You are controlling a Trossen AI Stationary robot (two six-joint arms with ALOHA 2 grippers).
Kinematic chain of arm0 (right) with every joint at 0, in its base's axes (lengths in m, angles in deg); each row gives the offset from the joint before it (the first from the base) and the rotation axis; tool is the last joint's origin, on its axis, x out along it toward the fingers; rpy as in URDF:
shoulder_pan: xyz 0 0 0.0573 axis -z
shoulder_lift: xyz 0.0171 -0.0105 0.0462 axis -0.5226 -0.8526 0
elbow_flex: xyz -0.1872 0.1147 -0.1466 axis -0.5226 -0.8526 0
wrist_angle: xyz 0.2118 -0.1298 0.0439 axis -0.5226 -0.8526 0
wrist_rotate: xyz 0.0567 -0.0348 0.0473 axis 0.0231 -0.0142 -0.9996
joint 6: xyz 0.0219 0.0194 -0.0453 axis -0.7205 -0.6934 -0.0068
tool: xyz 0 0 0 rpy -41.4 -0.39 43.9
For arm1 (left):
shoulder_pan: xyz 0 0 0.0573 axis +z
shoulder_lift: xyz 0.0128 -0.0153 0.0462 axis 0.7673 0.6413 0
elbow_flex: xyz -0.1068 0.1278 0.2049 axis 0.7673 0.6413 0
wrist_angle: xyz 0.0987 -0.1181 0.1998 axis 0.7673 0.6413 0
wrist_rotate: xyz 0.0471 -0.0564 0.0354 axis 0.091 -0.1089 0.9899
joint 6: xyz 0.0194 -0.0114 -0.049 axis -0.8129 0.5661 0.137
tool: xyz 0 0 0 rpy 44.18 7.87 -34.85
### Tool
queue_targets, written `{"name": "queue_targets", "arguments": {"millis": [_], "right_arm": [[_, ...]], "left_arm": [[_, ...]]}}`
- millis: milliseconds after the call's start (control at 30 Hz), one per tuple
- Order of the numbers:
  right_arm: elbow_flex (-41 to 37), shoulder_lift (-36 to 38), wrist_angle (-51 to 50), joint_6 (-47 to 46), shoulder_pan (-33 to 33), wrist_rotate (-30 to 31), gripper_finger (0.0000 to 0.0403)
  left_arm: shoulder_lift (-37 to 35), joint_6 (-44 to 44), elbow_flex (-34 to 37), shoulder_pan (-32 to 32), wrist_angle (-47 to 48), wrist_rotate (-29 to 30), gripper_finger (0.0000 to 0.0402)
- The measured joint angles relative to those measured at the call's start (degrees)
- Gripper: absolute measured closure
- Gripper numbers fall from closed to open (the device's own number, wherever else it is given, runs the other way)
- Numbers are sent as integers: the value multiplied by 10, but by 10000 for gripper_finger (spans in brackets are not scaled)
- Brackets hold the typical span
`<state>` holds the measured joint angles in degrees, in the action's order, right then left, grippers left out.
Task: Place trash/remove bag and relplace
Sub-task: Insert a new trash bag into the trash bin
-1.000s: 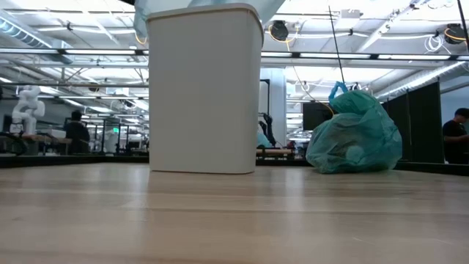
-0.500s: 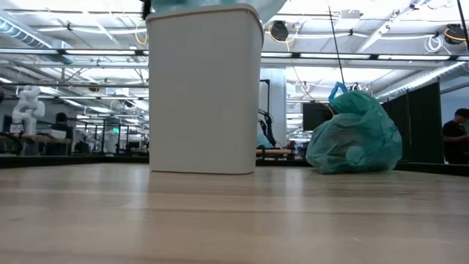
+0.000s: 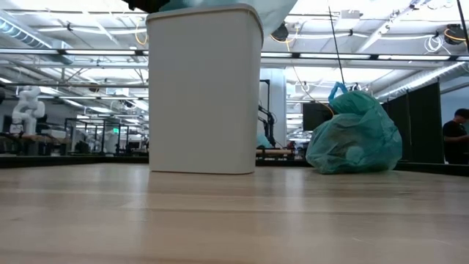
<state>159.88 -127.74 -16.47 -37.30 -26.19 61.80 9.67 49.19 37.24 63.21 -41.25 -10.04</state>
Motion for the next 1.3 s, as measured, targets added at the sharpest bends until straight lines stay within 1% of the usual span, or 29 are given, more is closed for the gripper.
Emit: {"name": "queue_targets", "arguments": {"millis": [167,333,500,600,667,800,933,1033,1100,1300], "right_arm": [[0,-18,-10,14,12,-4,403],[0,-50,3,19,28,-79,403],[0,-77,39,45,53,-154,403],[0,-85,80,47,73,-216,403],[0,-88,117,54,83,-245,403],[0,-88,174,70,104,-273,403],[0,-94,181,80,127,-296,403],[0,-112,187,59,140,-324,403],[0,-126,204,44,147,-352,403],[0,-159,348,-47,165,-406,403]], "left_arm": [[-11,-5,0,0,43,69,401],[-16,-20,0,0,61,87,401],[-25,-28,-16,0,62,87,401],[-43,-44,-35,-4,56,87,401],[-56,-57,-42,-5,59,87,401],[-82,-61,-48,-5,59,88,401],[-92,-60,-48,-5,67,86,402],[-76,-48,-45,-5,74,84,402],[-58,-46,-38,-5,70,71,401],[-6,-45,-26,-5,18,18,402]]}}
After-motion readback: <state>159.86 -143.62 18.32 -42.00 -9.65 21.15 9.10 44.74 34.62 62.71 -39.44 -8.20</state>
